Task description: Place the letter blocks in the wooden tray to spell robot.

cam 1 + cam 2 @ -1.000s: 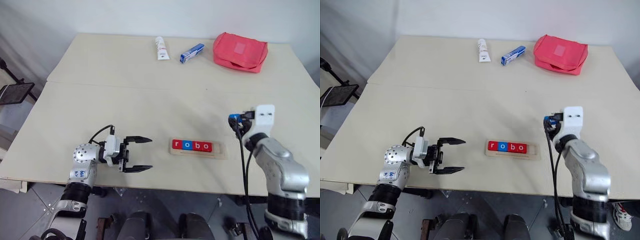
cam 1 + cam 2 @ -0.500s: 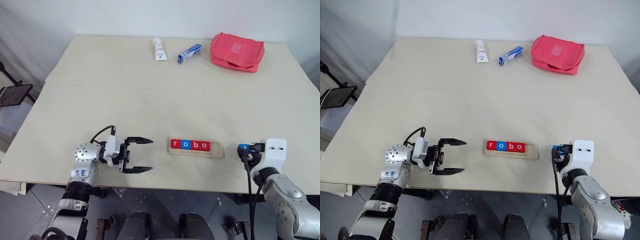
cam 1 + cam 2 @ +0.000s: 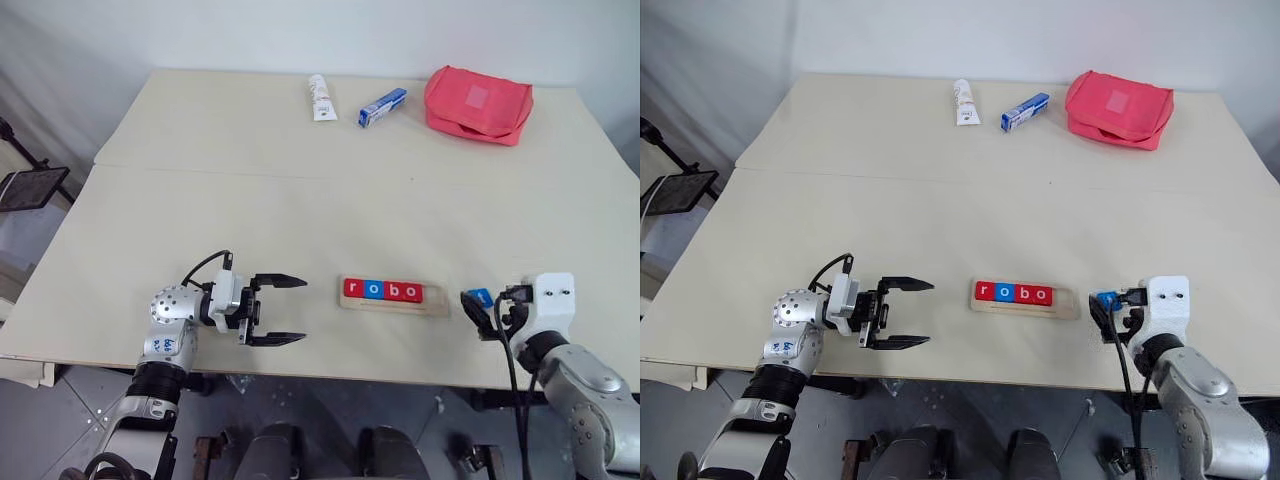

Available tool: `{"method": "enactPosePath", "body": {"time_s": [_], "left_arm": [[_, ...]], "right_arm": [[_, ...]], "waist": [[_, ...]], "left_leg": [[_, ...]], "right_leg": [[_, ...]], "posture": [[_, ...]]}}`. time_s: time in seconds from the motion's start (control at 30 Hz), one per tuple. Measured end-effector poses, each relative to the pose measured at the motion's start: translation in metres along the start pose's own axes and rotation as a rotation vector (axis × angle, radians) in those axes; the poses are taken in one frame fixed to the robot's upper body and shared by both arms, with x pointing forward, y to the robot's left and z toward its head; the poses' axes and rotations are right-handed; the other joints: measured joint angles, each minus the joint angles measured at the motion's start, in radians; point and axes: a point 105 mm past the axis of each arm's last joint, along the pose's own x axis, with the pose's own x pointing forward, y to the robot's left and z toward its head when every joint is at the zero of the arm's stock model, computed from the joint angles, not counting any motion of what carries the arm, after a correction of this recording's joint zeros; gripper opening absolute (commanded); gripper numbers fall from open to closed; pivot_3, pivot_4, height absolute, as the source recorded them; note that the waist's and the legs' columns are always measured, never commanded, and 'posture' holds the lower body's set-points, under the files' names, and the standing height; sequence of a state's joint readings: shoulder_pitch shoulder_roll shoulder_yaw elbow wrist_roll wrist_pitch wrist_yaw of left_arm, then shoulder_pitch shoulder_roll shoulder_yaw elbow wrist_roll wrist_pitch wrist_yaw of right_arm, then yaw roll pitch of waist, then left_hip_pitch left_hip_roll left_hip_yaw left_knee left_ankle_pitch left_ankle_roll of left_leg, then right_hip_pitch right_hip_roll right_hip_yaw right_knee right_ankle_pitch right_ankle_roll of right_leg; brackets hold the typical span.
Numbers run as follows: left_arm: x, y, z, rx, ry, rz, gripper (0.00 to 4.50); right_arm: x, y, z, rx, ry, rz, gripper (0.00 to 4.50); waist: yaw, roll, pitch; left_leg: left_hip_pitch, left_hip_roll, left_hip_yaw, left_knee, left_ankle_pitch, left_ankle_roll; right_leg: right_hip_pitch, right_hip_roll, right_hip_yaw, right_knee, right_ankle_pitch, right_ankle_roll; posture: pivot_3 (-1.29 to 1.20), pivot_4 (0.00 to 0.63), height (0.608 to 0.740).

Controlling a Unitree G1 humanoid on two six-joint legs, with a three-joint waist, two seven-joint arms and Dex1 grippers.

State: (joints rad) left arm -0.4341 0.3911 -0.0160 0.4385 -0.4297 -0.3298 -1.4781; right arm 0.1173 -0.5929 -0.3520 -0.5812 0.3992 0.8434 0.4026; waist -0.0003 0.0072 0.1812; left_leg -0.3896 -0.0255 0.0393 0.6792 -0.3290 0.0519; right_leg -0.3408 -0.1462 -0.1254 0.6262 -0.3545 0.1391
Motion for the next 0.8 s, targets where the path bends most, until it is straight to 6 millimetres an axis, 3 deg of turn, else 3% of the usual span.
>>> {"method": "enactPosePath", "body": {"time_s": [0.1, 0.33, 0.5, 0.8], "left_arm": [[0.000, 0.000, 0.000, -0.002, 0.000, 0.003, 4.50], [0.002, 0.001, -0.001, 0.005, -0.007, 0.017, 4.50], [0.002, 0.002, -0.001, 0.008, -0.008, 0.036, 4.50], [-0.004, -0.004, -0.003, 0.008, 0.005, 0.079, 4.50]], "right_arm": [[-0.003, -0.001, 0.015, -0.182, 0.028, 0.153, 4.48], [0.009, -0.012, 0.017, -0.377, 0.131, 0.385, 4.48], [0.020, -0.032, 0.018, -0.602, 0.236, 0.519, 4.48], [0.035, -0.044, 0.015, -0.734, 0.305, 0.679, 4.48]], "waist": [[0.000, 0.000, 0.000], [0.000, -0.001, 0.000], [0.000, -0.001, 0.000], [0.000, -0.001, 0.000]], "left_leg": [[0.001, 0.001, 0.000, 0.001, 0.000, 0.000], [0.000, 0.001, 0.000, 0.001, 0.000, 0.000], [0.000, 0.001, -0.001, 0.001, 0.000, 0.000], [-0.001, 0.001, -0.002, 0.003, 0.000, 0.000]], "right_leg": [[0.002, 0.000, -0.001, -0.001, 0.000, 0.000], [0.002, -0.001, -0.003, -0.002, 0.000, 0.000], [0.003, -0.001, -0.005, -0.003, 0.000, 0.000], [0.003, -0.001, -0.007, -0.003, 0.000, 0.000]], "posture": [[0.00, 0.150, 0.740], [0.00, 0.150, 0.740], [0.00, 0.150, 0.740], [0.00, 0.150, 0.740]]}}
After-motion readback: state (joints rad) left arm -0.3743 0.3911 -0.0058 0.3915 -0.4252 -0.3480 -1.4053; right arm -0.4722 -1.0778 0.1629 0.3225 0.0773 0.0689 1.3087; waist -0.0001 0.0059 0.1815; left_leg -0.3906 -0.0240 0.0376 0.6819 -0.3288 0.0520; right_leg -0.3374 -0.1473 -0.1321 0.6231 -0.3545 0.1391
